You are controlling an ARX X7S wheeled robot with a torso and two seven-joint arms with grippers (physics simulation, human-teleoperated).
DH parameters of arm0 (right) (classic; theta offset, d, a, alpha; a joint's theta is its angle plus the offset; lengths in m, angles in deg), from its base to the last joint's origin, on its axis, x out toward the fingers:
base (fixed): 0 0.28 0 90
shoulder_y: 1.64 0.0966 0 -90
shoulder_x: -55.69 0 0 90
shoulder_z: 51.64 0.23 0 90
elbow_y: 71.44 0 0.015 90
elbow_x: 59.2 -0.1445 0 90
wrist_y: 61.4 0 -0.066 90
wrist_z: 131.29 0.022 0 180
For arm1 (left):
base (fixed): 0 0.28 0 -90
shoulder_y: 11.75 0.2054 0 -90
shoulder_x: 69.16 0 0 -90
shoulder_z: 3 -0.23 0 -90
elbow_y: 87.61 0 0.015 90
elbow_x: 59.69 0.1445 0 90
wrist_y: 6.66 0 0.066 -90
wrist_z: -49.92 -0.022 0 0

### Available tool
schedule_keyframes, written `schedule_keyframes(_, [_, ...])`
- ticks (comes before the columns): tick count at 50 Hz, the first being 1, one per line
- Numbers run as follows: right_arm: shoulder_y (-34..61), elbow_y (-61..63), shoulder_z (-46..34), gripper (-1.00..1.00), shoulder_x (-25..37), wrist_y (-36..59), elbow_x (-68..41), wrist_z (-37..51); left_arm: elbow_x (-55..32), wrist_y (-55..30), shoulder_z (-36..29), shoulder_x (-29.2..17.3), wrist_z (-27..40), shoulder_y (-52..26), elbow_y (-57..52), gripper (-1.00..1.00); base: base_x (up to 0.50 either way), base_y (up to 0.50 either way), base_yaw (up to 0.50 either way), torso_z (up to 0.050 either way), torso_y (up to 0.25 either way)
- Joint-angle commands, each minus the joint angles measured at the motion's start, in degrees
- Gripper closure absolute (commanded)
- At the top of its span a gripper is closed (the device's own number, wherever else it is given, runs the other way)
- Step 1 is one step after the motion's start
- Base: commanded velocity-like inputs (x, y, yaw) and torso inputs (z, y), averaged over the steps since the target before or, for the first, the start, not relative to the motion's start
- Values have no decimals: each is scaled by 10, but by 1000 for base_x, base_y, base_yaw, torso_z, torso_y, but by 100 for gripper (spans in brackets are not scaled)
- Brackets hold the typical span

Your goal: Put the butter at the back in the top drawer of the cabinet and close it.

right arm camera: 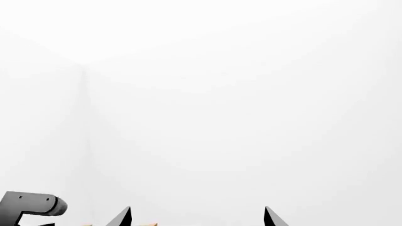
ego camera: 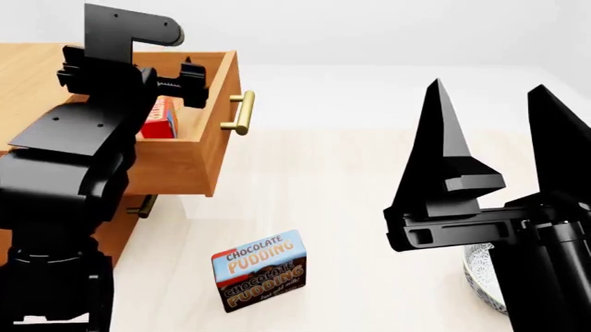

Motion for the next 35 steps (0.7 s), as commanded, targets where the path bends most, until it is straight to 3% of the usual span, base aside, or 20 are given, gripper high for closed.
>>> schedule_keyframes(1, [13, 2, -10, -100, -4, -2, -1, 6, -27, -35, 1, 1, -10, 26, -126, -100, 0, 0, 0, 0, 0])
schedule_keyframes(23, [62, 3, -52, -100, -8, -18, -5, 12, -67, -75, -67, 22, -11, 99, -355, -100, 0, 0, 0, 0, 0])
schedule_keyframes(35, [104, 3, -101, -100, 1, -41, 4, 13, -107, -57, -62, 76, -9, 142, -398, -100, 0, 0, 0, 0, 0])
